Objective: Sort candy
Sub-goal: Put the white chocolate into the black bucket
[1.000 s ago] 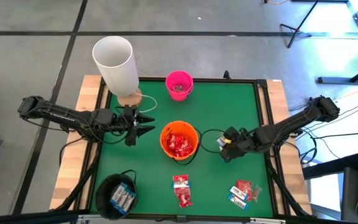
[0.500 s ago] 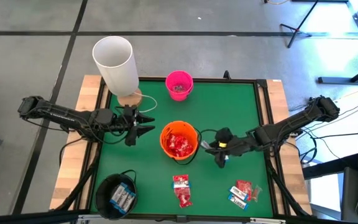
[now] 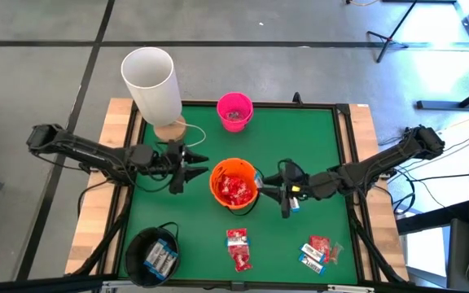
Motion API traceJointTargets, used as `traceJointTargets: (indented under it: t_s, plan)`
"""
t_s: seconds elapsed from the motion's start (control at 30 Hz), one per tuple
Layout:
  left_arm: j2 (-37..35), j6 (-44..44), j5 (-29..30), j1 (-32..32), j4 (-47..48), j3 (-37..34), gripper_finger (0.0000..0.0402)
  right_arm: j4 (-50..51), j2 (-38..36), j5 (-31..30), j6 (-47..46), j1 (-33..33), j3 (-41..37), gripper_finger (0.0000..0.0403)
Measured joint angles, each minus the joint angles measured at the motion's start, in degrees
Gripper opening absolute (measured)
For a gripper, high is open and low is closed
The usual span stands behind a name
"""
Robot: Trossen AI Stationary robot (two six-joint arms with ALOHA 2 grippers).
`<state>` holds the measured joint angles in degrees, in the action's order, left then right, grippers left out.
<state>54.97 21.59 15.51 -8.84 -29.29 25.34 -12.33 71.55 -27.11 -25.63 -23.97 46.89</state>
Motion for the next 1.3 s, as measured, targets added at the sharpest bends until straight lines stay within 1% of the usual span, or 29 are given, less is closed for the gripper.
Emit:
traceJointTargets:
  t_s: [0.17, 0.3, 0.43, 0.6, 0.7, 0.8, 0.9, 0.97, 1.03, 1.1, 1.3]
  plan:
    - [5.54, -4.91, -1.1, -1.67, -9.68, 0.0, 0.0188, -3.99, 2.85, -1.63, 2.32, 0.02, 0.0, 0.0127]
    - [9.68, -8.63, -1.68, -2.82, -17.79, 0.0, 0.0188, -6.85, 4.98, -1.82, 3.59, 0.0, 0.0, 0.0127]
    - [13.91, -11.67, -1.68, -3.84, -23.9, 0.2, 0.0188, -10.59, 6.69, -1.77, 4.57, 0.49, -0.02, 0.0127]
    - [19.5, -15.21, -1.76, -4.81, -24.13, 5.19, 0.0188, -13.33, 8.56, -0.23, 4.8, 2.17, -0.02, 0.0127]
    - [23.57, -17.87, -2.96, -5.14, -23.85, 9.19, 0.0188, -14.27, 9.1, 0.89, 4.85, 2.85, -0.02, 0.0127]
    - [26.84, -18.3, -3.26, -4.81, -21.92, 13.15, 0.0188, -14.44, 9.31, 1.65, 4.87, 3.06, -0.02, 0.0127]
    - [29.17, -15.66, -4.15, -3.65, -17.59, 16.56, 0.0188, -14.72, 9.29, 1.68, 4.94, 3.04, -0.02, 0.0127]
    - [30.45, -11.08, -7.66, -2.35, -15.03, 18.47, 0.0188, -14.63, 9.3, 1.87, 5.03, 3.04, -0.02, 0.0127]
    - [31.63, -6.09, -12.44, -0.76, -14.48, 20.15, 0.0188, -14.49, 9.29, 2.25, 5.05, 2.97, -0.02, 0.0127]
    - [32.68, -3.94, -15.14, 0.24, -14.46, 21.17, 0.0188, -14.44, 9.29, 2.55, 5.05, 2.99, -0.02, 0.0127]
    - [33.4, -3.73, -15.68, 1.1, -14.42, 21.86, 0.0188, -14.61, 9.29, 2.73, 5.12, 2.99, -0.04, 0.0127]
